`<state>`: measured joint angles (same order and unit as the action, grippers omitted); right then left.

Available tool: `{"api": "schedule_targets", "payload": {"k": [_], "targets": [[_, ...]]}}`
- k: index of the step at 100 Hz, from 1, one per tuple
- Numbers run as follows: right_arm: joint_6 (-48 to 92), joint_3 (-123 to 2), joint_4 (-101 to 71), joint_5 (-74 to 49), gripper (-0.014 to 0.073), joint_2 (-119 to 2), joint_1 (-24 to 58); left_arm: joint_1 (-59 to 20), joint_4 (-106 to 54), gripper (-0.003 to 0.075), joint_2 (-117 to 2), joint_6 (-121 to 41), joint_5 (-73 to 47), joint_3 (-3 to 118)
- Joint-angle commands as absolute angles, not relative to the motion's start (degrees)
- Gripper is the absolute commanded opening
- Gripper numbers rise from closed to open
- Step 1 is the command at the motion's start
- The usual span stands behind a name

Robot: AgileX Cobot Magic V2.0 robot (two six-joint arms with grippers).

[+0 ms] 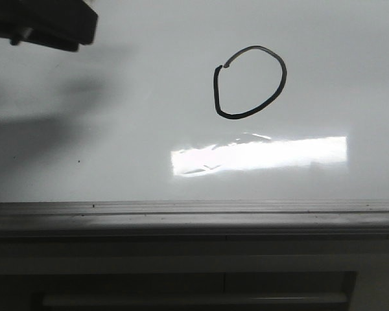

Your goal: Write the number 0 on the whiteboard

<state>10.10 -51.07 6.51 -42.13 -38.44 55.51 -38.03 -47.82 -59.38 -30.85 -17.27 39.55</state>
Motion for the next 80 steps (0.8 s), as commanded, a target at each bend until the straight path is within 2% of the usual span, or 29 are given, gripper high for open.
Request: {"api": "schedule_targets", "payload": {"k": [1,16,30,80], "targets": [[7.51,-50.69,9.30,-37.68,-0.0067,-37.59,54.86,-41.05,-51.54,-0.0020,-60.93,-30.19,-10.82,41.71],[3.83,-48.22,12.55,-37.55,-0.0067,-37.47,54.86,-45.72,-55.79,-0.0020,-65.40,-30.19,-2.93,41.71],[2.51,-47.94,12.63,-37.12,-0.0067,-37.47,54.86,-46.40,-61.11,-0.0020,-69.69,-30.19,0.99,41.71],[1.47,-47.94,12.63,-36.06,-0.0067,-37.47,54.86,-46.40,-64.28,-0.0020,-75.78,-30.19,2.51,41.71]]}}
